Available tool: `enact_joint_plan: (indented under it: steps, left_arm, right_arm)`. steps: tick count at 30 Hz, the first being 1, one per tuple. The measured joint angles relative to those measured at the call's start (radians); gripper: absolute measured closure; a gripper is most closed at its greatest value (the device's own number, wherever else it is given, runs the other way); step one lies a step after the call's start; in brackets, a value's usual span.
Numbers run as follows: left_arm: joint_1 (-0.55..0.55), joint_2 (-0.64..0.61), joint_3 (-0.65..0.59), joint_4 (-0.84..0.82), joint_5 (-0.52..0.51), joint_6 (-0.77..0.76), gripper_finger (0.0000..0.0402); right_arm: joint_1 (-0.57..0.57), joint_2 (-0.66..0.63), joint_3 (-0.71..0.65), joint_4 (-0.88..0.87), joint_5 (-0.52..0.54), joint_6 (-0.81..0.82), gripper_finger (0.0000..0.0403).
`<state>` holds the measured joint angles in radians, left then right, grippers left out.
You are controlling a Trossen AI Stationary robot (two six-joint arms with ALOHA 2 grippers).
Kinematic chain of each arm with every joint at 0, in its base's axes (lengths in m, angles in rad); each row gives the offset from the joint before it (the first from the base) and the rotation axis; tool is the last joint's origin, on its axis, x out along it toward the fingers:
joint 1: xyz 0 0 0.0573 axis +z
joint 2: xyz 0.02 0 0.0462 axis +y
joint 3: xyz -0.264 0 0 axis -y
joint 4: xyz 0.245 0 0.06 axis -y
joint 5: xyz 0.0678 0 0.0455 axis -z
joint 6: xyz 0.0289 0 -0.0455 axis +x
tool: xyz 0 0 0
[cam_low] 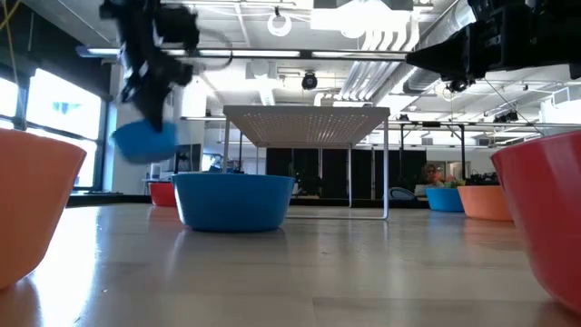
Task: Pick & Place Mini bowls
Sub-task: Put the blue bowl on the shelf
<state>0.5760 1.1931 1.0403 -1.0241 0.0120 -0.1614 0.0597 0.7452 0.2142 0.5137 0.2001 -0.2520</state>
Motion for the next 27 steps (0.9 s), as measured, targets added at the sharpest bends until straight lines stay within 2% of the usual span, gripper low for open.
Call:
enact_joint_plan:
  steps: [5, 11, 16, 20, 27]
  left_arm:
    - [-0.117, 0.018, 0.178, 0.011, -0.002, 0.01, 0.04]
    - [-0.266, 0.137, 0.338, 0.052, -0.046, 0.068, 0.04]
    - [-0.283, 0.289, 0.457, 0.048, -0.041, 0.177, 0.0401]
    - [-0.282, 0.412, 0.565, 0.006, 0.0, 0.258, 0.0401]
    - [-0.282, 0.53, 0.686, -0.03, -0.021, 0.352, 0.0401]
  right_arm:
    - [0.0, 0.0, 0.0, -0.002, 0.012, -0.003, 0.0403]
    - [0.0, 0.0, 0.0, -0.016, 0.037, -0.003, 0.0403]
    - [0.0, 0.0, 0.0, -0.016, 0.037, 0.002, 0.0403]
    - [0.0, 0.0, 0.0, -0.016, 0.037, 0.005, 0.0402]
    - [0.0, 0.0, 0.0, -0.02, 0.037, 0.005, 0.0403]
